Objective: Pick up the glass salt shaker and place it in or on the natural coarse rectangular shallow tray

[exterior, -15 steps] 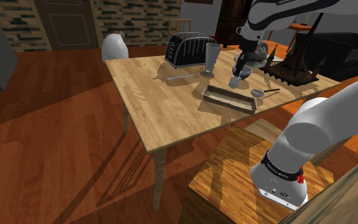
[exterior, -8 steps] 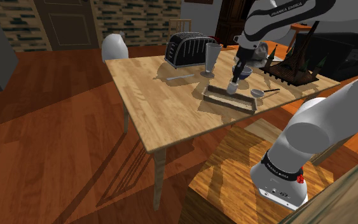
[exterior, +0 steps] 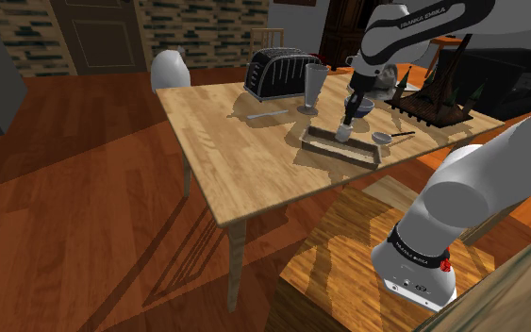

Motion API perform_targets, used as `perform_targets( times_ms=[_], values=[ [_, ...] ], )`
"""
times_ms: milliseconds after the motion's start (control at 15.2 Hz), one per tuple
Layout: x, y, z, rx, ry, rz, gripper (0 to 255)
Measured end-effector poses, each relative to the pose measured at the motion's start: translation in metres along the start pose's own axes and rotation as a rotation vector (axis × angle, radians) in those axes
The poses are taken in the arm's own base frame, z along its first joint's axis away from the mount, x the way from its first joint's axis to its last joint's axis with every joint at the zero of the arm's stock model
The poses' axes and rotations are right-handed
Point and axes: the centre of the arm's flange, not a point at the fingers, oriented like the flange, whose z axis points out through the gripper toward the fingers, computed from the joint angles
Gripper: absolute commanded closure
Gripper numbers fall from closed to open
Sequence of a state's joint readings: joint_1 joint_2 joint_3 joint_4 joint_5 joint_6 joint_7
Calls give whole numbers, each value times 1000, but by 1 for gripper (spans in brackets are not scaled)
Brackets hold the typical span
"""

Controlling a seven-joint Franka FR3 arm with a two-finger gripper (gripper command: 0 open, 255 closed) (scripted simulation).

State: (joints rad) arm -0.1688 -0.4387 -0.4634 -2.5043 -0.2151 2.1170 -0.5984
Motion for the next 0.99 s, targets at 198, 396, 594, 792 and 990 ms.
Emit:
perform_targets(
  times_ms=[198,396,594,792,990],
  values=[
    [0,0,0,0,0,0,0],
    [0,0,0,0,0,0,0],
    [1,1,-15,-1,1,0,0],
    [1,0,-43,-1,1,0,0],
    [0,0,-49,0,0,0,0]
  ],
)
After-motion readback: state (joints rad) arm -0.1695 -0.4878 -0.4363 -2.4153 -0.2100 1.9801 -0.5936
